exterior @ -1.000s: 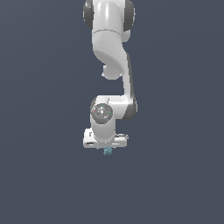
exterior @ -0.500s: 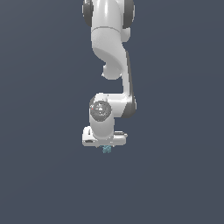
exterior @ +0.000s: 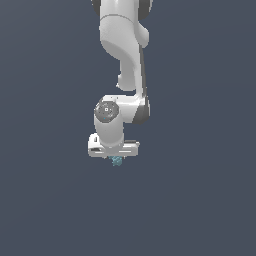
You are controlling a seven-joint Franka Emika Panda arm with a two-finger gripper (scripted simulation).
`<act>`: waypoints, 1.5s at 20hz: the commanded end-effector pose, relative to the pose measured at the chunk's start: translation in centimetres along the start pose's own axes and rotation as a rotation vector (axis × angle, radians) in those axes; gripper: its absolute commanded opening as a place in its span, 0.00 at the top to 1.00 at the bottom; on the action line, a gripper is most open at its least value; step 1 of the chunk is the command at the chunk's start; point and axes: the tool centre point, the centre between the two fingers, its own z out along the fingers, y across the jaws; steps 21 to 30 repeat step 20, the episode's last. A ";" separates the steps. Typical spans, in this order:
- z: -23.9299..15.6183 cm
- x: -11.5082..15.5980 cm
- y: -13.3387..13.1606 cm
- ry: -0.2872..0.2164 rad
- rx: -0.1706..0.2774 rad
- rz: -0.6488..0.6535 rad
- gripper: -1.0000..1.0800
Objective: Pick up the object and move it to a goal position.
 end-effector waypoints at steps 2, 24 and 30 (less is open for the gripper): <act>-1.5 -1.9 1.3 0.001 0.000 0.001 1.00; -6.1 -7.2 5.1 0.001 0.000 0.001 1.00; -6.1 -7.2 5.1 0.001 0.000 0.001 1.00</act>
